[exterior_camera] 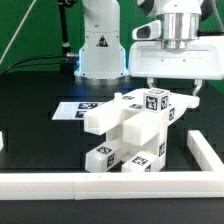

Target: Assemble chair

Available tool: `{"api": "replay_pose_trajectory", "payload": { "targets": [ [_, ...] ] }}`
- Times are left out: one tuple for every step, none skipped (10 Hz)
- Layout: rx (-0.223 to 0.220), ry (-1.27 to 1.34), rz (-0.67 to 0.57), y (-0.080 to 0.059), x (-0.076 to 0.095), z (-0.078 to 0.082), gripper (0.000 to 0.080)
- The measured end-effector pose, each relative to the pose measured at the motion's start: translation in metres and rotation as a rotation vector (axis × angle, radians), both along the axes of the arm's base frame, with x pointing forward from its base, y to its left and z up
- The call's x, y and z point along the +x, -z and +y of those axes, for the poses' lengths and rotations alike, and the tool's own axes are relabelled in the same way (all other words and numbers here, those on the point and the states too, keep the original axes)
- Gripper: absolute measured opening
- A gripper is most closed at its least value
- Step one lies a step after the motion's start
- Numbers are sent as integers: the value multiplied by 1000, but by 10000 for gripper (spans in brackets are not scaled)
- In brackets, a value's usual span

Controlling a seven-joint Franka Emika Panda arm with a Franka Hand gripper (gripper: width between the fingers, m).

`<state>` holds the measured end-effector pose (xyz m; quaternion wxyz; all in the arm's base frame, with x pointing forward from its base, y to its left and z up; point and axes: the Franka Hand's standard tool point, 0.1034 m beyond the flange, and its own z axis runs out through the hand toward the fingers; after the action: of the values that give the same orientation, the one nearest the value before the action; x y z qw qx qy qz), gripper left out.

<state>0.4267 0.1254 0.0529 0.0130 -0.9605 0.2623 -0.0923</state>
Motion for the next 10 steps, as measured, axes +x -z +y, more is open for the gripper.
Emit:
{"api": "replay_pose_trajectory", "payload": {
  "targets": [
    [-9,-7,11,5,-2,-4,649],
    [-24,-32,20,10,-2,-8,649],
    [-32,-37,24,14,-3,-11,649],
    [-38,-41,27,18,-5,-11,649],
    [-43,-46,31,22,-6,-10,649],
    [-47,-48,29,24,-6,-11,649],
    [-52,-50,32,28,-8,-12,649],
    [-56,-54,37,31,-9,-11,649],
    [-60,-57,41,34,-9,-11,649],
    [-64,-58,46,37,-10,-12,649]
  ]
}}
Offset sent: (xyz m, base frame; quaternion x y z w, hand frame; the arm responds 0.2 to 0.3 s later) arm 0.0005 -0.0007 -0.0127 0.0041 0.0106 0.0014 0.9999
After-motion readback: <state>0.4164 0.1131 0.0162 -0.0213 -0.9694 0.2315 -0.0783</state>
